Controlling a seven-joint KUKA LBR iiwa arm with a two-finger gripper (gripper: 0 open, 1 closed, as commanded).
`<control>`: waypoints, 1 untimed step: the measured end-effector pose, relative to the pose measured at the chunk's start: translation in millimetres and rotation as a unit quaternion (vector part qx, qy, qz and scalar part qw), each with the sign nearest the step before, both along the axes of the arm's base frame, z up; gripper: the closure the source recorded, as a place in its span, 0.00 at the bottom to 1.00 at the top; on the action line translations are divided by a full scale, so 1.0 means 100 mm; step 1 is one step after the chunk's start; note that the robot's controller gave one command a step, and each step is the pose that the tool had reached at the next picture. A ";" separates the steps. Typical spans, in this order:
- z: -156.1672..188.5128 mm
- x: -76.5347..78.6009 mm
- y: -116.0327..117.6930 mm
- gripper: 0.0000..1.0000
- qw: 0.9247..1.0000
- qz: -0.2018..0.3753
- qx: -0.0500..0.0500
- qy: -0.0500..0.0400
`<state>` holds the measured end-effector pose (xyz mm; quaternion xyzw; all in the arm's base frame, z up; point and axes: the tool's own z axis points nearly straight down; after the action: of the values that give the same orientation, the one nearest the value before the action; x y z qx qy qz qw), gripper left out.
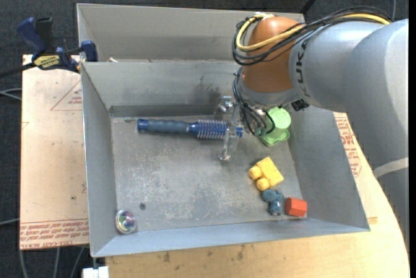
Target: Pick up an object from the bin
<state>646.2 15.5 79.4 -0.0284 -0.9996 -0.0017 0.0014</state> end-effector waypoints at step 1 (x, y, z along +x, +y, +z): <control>0.04 0.01 -0.04 1.00 1.000 -0.002 -0.001 -0.002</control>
Offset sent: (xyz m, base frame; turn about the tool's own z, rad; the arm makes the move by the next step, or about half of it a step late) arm 0.0000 0.0000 0.0000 0.0000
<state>646.9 11.8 83.6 -0.0299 -0.9996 -0.0005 -0.0004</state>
